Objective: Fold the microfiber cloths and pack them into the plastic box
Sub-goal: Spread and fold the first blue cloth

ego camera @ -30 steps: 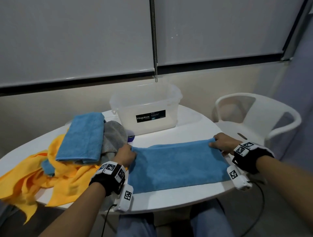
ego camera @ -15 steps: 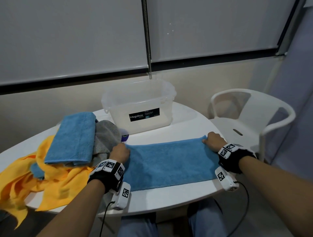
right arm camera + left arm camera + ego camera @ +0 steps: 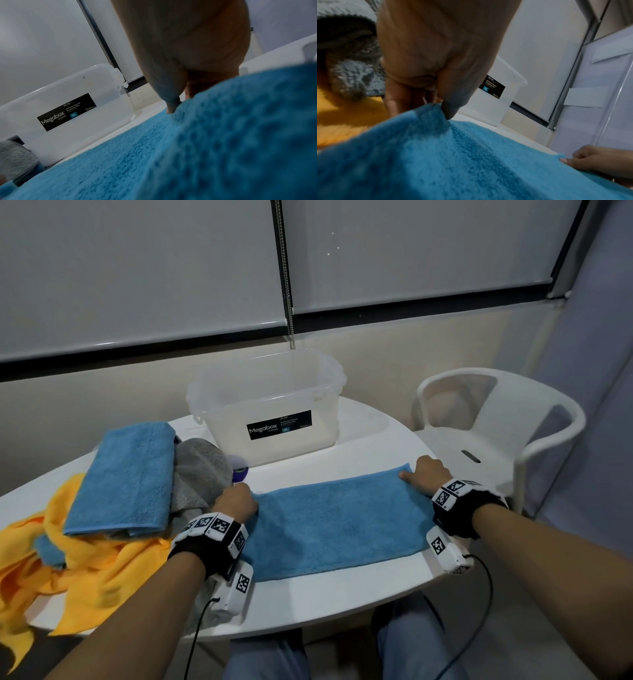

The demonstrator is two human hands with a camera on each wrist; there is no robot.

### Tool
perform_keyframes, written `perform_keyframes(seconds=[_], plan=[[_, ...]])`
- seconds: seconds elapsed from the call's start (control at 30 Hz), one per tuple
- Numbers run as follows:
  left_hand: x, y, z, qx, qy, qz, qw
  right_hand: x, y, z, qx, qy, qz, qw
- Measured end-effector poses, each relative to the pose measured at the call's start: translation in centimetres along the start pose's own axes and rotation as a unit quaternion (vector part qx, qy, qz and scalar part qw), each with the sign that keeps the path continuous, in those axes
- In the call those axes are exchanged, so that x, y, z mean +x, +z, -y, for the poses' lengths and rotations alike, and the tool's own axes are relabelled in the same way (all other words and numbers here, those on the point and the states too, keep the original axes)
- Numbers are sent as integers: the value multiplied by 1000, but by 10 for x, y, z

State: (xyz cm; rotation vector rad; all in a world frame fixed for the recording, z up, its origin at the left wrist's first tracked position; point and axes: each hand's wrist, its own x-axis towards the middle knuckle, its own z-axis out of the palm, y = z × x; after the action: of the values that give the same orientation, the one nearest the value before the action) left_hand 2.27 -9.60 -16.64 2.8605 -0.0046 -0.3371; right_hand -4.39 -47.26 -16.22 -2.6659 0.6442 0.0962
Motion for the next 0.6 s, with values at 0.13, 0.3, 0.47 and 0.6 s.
perform_keyframes(seconds=[0.13,0.3,0.47,0.6], plan=[[-8,-11,-13,86,19,-34,996,-1,-9,-5,21,20,7,1000],[-18,-28,-39,141,102,-105,979,-7,-12,-7,49,-3,69,996],[-21,-42,-82,57,249,-83,963,-20,-17,19,110,-64,86,988],[-34,-67,-119,-24,390,-29,920,-44,-52,69,197,-208,115,951]])
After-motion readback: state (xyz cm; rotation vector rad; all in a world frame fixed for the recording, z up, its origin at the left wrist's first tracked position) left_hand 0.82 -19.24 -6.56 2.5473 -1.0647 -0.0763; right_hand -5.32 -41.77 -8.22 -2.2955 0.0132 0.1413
